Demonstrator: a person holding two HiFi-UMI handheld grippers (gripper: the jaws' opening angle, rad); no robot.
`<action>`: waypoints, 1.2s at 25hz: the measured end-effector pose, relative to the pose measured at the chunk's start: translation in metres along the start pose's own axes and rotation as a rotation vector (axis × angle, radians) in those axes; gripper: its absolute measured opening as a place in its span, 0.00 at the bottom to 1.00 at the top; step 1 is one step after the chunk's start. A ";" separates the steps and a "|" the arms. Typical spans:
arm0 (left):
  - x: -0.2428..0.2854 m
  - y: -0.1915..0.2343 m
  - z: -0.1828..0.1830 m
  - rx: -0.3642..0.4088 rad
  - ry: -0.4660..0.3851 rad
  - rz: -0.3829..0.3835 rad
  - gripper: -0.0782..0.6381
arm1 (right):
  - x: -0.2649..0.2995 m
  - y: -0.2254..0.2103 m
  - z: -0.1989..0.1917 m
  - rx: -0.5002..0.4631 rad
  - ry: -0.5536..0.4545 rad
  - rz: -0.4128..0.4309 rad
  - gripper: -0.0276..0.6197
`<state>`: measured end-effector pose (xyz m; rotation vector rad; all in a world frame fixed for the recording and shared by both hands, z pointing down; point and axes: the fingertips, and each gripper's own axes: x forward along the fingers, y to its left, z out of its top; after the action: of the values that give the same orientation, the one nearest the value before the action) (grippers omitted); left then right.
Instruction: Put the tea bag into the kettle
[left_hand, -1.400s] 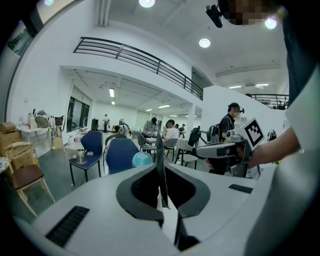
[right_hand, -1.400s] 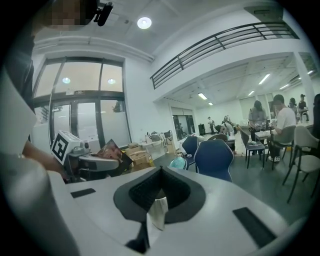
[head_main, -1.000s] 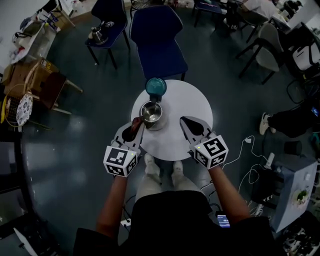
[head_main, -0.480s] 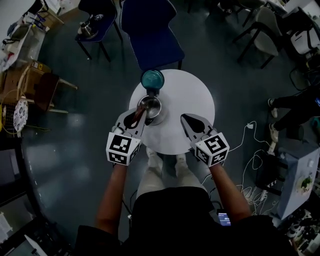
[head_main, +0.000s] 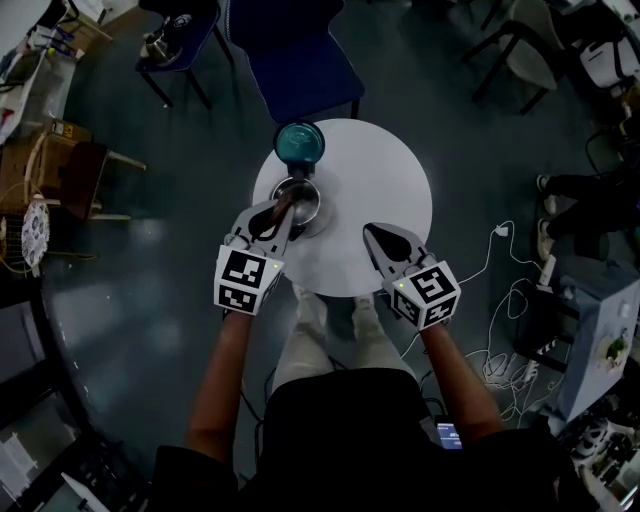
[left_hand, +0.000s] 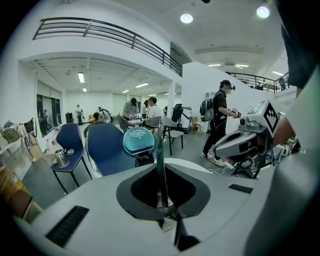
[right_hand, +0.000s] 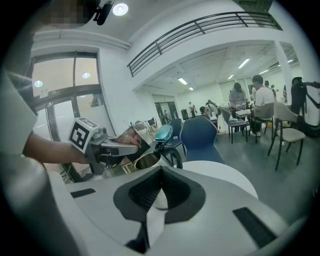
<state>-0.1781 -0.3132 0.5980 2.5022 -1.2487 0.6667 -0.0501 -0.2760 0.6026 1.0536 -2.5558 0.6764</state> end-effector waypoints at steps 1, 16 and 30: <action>0.002 0.000 -0.002 0.005 0.005 -0.004 0.15 | 0.000 -0.001 -0.003 0.004 0.004 -0.005 0.07; 0.032 -0.003 -0.013 0.059 0.054 -0.053 0.15 | -0.002 -0.018 -0.035 0.054 0.054 -0.049 0.07; 0.047 0.001 -0.030 0.077 0.091 -0.056 0.15 | 0.004 -0.018 -0.044 0.063 0.068 -0.046 0.07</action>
<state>-0.1629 -0.3330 0.6473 2.5271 -1.1382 0.8198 -0.0357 -0.2666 0.6471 1.0868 -2.4600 0.7722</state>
